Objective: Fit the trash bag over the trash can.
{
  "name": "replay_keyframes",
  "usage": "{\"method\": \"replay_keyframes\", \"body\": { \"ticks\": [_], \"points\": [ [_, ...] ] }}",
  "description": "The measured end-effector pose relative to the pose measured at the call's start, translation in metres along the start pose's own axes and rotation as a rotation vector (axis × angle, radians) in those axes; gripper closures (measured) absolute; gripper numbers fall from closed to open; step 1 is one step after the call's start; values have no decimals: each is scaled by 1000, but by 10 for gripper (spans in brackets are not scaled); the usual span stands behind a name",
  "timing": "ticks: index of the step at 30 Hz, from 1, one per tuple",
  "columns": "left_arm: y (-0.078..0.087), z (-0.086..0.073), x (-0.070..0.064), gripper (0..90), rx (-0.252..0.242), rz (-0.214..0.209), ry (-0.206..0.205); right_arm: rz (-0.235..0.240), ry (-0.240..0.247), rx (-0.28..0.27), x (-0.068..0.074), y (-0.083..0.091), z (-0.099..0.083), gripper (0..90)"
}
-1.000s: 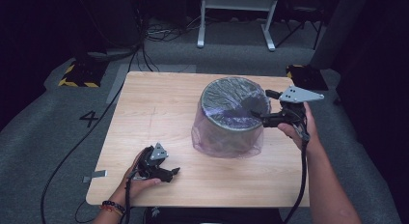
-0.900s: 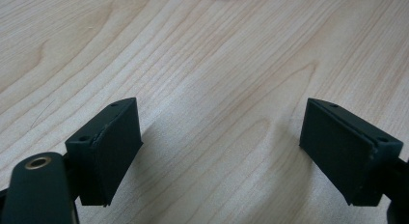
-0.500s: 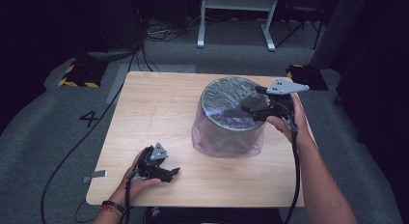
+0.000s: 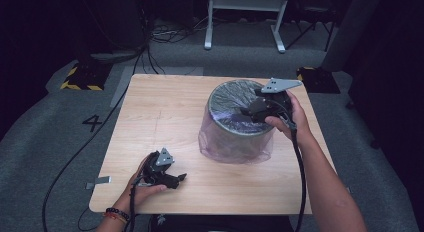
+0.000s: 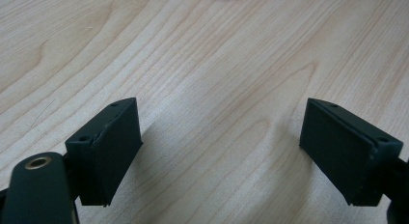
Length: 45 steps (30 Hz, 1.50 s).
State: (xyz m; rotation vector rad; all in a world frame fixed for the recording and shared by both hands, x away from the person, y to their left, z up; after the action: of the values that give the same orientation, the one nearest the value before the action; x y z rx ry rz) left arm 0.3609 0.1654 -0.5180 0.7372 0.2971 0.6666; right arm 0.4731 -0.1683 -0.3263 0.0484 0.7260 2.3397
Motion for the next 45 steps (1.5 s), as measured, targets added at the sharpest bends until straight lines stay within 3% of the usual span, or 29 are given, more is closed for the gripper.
{"method": "replay_keyframes", "body": {
  "ticks": [6, 13, 17, 31, 38, 45],
  "points": [
    [0, 0, 0, 144, -1, 0, 0, -9, 22, 67, 2, -9, 3, 188],
    [0, 0, 0, 143, 0, 0, -1, 13, 29, 129, 2, -15, 4, 189],
    [0, 0, 0, 143, 0, 0, 0, 11, 74, 211, 5, -22, 5, 186],
    [0, 0, 0, 144, -2, 0, -1, 51, 99, 461, 11, -48, 4, 260],
    [0, 0, 0, 143, 0, -1, -2, 69, 108, 532, 11, -55, 3, 260],
    [0, 0, 0, 143, 0, -2, -2, 58, 116, 575, 12, -60, 1, 259]
  ]
}}
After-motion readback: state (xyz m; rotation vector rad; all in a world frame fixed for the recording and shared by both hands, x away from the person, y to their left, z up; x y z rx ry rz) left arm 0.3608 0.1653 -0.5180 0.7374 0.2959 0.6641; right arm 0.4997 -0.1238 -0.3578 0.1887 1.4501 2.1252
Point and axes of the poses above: each handheld gripper's, and its own axes: y roughly backward along the jaws, z roughly out of its top, x roughly to its left, the point moved 2 cm from there along -y, roughly forward along the jaws, and after that the axes turned 1 degree about -z, right-handed, at the moved point
